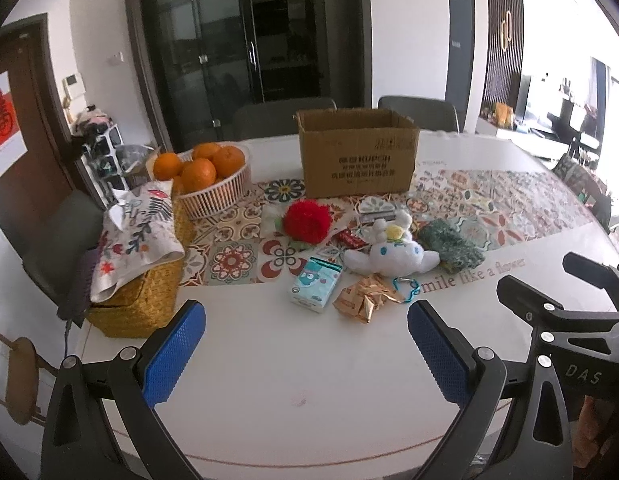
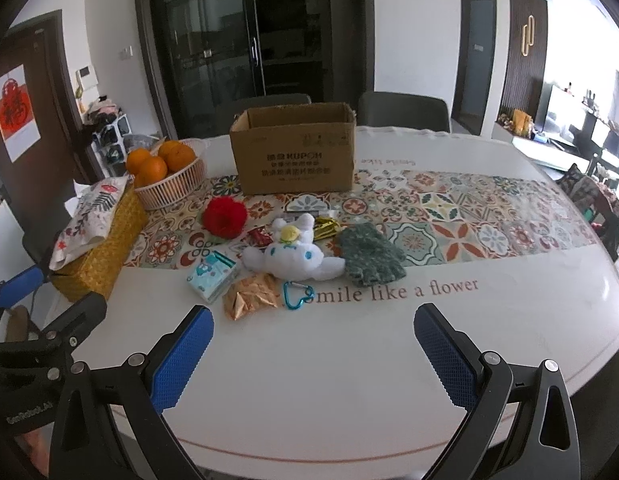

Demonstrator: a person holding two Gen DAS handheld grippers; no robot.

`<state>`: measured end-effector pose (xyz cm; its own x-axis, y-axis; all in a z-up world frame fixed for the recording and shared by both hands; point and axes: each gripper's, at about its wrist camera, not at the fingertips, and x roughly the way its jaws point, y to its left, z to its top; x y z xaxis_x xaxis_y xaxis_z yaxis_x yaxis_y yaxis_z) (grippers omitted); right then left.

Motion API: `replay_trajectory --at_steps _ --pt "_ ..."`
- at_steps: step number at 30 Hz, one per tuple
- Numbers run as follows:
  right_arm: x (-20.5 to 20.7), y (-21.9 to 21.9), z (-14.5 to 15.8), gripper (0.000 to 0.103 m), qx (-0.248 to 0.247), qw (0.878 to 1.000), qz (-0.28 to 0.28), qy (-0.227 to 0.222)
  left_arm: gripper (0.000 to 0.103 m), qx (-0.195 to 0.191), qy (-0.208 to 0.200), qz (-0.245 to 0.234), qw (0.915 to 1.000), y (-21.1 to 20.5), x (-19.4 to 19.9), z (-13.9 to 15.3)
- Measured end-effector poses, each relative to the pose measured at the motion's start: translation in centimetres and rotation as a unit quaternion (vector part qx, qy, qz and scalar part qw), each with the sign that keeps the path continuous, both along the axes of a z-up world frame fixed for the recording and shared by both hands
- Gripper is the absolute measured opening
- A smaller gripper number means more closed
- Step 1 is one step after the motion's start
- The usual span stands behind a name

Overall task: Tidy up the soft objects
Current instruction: 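Move the right tool to the white plush bunny while the left tool approaches the blue tissue pack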

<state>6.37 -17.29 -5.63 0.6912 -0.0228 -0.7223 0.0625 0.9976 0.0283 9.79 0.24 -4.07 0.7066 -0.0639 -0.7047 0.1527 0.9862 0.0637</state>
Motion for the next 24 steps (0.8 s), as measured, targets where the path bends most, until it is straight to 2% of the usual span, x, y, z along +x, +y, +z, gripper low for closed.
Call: replay_trajectory --at_steps 6,11,19,24 --pt "4.3 0.5 -1.6 0.102 -0.001 1.000 0.009 0.029 0.103 -0.005 0.046 -0.022 0.9987 0.3 4.6 -2.2" --pt "8.0 0.7 -3.2 0.102 0.002 0.998 0.009 0.061 0.103 0.006 0.076 -0.046 0.9960 0.2 8.1 -4.3" --pt "12.9 1.3 -6.6 0.100 0.003 0.993 0.018 0.115 0.101 0.012 0.132 -0.086 0.9874 0.2 12.8 -8.3" --pt "15.5 1.7 -8.9 0.097 -0.005 0.988 0.031 0.154 0.099 0.015 0.166 -0.096 0.9813 -0.3 14.9 -10.6"
